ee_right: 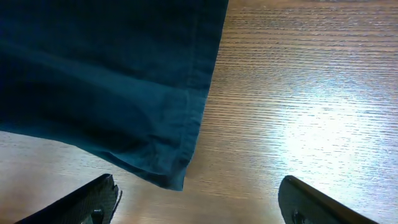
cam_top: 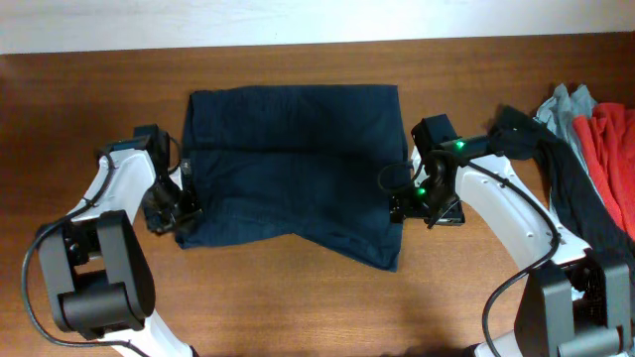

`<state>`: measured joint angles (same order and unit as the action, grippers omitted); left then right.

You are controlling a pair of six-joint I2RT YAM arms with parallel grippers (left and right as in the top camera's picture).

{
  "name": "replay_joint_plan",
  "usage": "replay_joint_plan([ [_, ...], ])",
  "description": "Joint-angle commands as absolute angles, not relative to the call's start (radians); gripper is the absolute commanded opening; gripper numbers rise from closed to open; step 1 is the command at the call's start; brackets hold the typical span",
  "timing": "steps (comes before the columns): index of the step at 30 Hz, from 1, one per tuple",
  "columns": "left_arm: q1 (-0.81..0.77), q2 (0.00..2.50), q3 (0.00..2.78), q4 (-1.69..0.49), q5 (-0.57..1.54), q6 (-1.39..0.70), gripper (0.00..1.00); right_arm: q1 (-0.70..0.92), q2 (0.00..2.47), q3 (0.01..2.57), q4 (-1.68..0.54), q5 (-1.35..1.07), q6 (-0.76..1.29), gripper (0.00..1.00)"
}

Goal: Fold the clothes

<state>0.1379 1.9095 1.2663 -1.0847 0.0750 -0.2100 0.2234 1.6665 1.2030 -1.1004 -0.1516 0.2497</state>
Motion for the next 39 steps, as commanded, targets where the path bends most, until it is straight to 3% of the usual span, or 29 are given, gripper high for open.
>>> replay_joint_plan([
  [1,0.141,1.901,1.242,-1.166,0.124,-0.181,0.00,0.228,1.662,1.207,-1.103,-0.150,0.240,0.90],
  [8,0.143,1.766,1.242,-1.228,0.107,-0.182,0.00,0.228,1.662,1.207,-1.100,-0.147,0.240,0.98],
  [15,0.162,1.651,1.240,-1.238,0.058,-0.182,0.00,0.229,1.663,1.137,-1.011,-0.264,0.220,1.00],
  [16,0.162,1.654,1.234,-1.227,0.060,-0.182,0.03,0.230,1.663,1.109,-0.986,-0.302,0.198,0.96],
  [17,0.162,1.656,1.225,-1.215,0.060,-0.182,0.16,0.230,1.664,1.081,-0.971,-0.317,0.194,0.93],
  [19,0.162,1.657,1.202,-1.185,0.062,-0.182,0.28,0.230,1.666,1.026,-0.945,-0.319,0.195,0.88],
  [22,0.162,1.657,1.148,-1.118,0.090,-0.183,0.39,0.230,1.675,0.937,-0.889,-0.372,0.195,0.76],
  [26,0.162,1.657,1.089,-1.054,0.109,-0.182,0.43,0.230,1.676,0.882,-0.845,-0.438,0.194,0.58],
  [28,0.162,1.657,1.063,-1.020,0.109,-0.182,0.47,0.230,1.676,0.871,-0.841,-0.472,0.194,0.39],
  [33,0.162,1.657,1.039,-0.966,0.109,-0.182,0.51,0.230,1.676,0.870,-0.859,-0.471,0.196,0.07],
  [39,0.162,1.657,1.002,-0.931,0.109,-0.166,0.50,0.229,1.676,0.870,-0.859,-0.443,0.201,0.04],
])
